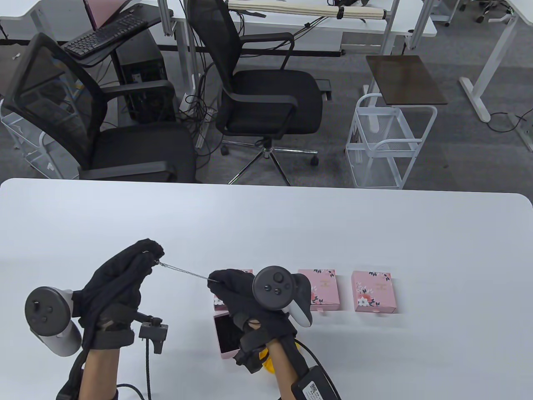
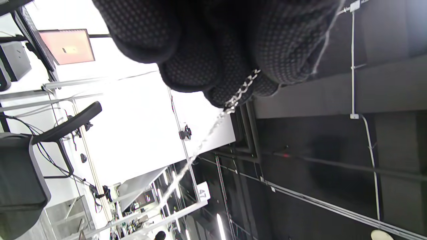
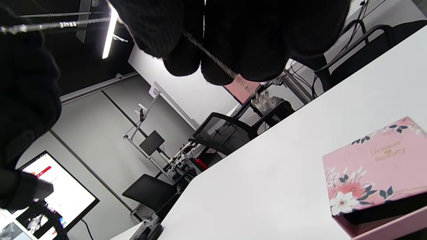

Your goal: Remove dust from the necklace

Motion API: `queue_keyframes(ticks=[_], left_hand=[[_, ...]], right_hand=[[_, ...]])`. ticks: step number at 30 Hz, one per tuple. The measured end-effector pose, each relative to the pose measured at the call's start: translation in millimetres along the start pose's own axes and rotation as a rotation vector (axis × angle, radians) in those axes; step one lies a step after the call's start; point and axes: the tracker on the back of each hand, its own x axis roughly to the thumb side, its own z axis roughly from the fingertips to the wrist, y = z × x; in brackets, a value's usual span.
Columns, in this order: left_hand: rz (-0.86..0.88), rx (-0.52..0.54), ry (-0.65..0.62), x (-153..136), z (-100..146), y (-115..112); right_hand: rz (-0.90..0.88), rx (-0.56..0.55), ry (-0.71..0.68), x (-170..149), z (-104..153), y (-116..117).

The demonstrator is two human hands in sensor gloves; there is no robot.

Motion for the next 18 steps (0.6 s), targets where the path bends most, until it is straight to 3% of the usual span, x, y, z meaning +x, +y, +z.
queue_keyframes(ticks=[13,18], left_hand=[[-0.054,0.131,0.051,-14,-4,34],[-0.124,0.146,0.064,-17,-5,34]], right_hand=[[-0.119,-0.104,0.043,-13,9,-31],[-0.184,-0.171,0.034,-14,14,-42]])
